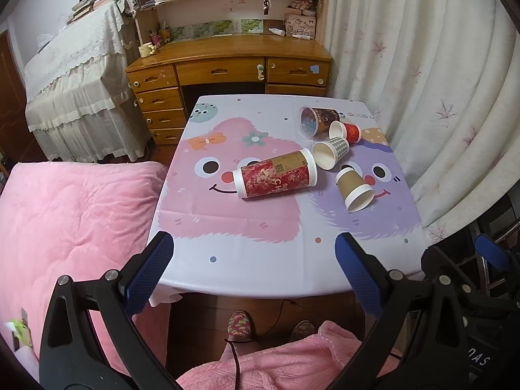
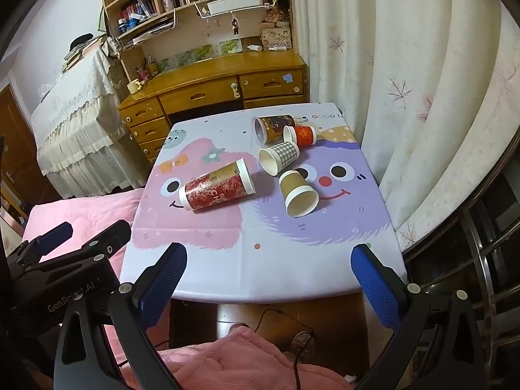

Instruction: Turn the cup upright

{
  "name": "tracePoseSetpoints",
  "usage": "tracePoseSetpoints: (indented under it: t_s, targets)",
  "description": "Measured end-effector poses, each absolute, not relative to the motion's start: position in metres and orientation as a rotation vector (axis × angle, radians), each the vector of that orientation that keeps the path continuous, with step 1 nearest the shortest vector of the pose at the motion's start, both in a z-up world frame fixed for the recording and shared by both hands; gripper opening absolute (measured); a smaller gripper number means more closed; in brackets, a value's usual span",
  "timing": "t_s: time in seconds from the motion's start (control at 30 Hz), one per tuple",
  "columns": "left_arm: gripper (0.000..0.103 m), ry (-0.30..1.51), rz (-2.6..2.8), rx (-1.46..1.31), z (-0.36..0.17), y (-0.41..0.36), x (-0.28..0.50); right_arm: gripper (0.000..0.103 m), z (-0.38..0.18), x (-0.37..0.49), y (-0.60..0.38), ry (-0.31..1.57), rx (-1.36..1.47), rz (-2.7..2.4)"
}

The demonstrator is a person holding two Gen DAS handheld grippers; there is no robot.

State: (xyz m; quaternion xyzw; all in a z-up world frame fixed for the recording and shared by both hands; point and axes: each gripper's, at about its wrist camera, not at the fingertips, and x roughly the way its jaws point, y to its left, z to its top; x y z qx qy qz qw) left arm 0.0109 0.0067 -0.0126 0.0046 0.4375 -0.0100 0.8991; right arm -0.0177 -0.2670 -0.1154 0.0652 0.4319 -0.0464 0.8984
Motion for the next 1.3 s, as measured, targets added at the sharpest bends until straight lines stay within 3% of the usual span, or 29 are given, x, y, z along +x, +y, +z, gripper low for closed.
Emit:
tracePoseSetpoints:
  t_s: [1.3]
  targets:
    - [0.099, 0.921, -0.012, 0.021, -0.0188, 0.0041, 0.0109, 0.102, -0.1182, -0.0102, -0.2578, 0.914, 0.128, -0.121]
